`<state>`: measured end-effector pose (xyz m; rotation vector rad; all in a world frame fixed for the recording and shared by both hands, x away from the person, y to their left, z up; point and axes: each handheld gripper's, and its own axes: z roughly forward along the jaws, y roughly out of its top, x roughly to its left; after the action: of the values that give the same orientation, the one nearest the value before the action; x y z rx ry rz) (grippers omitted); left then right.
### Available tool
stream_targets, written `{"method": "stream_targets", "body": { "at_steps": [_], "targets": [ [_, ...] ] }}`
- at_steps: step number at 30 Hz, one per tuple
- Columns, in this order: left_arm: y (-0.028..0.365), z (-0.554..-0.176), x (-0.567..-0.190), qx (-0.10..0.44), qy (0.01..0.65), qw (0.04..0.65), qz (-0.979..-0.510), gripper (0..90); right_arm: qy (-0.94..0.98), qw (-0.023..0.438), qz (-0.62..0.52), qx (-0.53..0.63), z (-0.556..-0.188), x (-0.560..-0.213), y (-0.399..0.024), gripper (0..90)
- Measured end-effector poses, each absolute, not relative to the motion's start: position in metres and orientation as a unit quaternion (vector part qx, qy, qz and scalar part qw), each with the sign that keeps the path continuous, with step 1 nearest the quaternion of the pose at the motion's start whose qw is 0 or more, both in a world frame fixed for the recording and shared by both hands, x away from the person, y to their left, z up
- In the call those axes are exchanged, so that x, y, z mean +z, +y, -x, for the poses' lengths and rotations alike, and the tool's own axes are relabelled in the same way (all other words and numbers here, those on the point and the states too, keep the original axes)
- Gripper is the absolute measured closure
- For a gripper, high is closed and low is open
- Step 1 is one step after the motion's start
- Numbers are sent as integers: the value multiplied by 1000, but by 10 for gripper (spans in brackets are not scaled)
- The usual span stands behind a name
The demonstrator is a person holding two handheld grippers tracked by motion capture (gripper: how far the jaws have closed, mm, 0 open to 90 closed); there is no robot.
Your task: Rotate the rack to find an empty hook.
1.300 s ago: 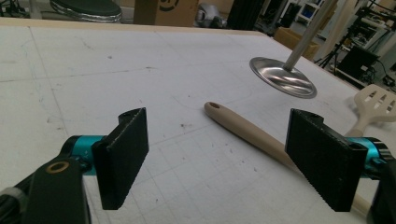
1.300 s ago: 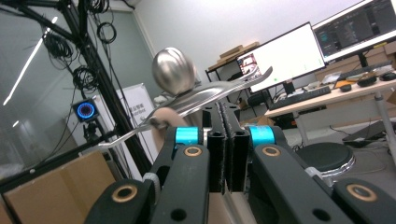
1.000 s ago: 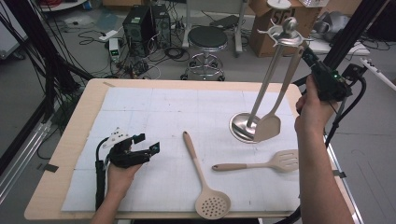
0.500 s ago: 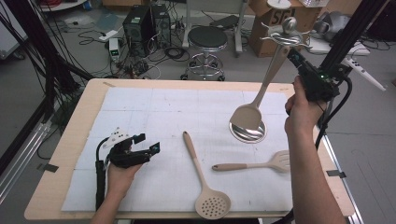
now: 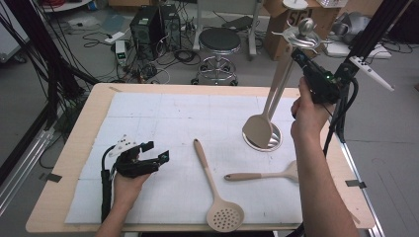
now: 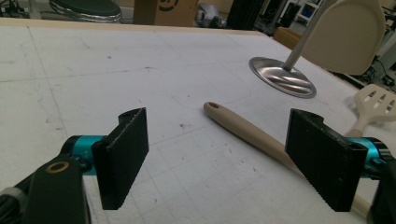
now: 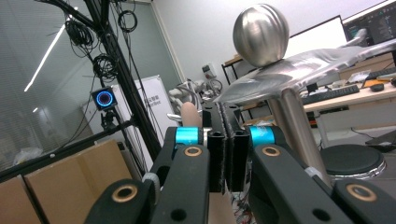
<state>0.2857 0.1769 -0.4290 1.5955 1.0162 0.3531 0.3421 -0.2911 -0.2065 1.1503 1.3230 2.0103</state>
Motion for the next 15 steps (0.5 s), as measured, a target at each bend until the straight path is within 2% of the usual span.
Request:
{"method": "stream_targets", "body": {
  "at_steps": [15],
  "targets": [
    [179,-284,-429,151,435,573,-678,221,470,248,-430,730,-328,-227,-305,900]
  ]
}}
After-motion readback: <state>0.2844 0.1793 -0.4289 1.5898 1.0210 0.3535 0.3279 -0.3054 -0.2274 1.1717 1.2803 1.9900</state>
